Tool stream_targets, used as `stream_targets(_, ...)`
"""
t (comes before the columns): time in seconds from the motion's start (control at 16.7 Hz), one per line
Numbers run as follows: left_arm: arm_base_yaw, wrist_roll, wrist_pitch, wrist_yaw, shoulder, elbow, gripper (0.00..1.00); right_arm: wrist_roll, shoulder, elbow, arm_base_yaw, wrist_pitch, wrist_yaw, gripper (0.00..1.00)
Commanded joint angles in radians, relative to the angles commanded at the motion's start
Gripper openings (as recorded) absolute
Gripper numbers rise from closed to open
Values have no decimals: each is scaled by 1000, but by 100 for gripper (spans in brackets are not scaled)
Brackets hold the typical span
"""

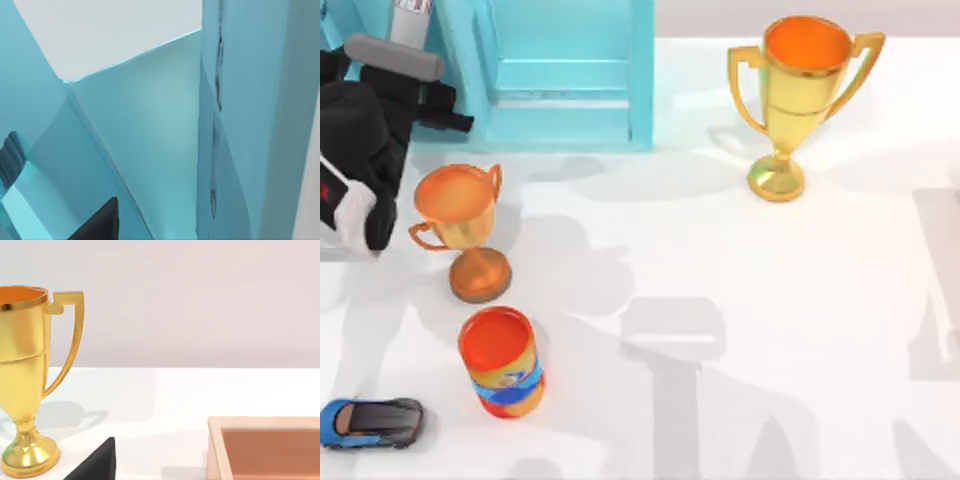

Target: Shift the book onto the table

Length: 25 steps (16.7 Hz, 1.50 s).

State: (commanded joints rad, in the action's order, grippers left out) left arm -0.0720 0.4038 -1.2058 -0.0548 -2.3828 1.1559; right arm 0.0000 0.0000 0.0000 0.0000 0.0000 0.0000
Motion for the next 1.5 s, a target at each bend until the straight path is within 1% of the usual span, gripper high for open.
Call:
stream_targets(0.24, -3, 0, 2, -2, -2, 4, 100, 0, 0, 0, 0, 0, 0, 100)
stream_targets(1.02, -3, 0, 2, -2, -2, 4, 2, 0, 0, 0, 0, 0, 0, 100)
stream_targets(1.08, -3, 0, 2, -2, -2, 4, 0, 0, 0, 0, 0, 0, 0, 100)
stream_targets(1.5, -3, 0, 2, -2, -2, 4, 0, 0, 0, 0, 0, 0, 0, 100)
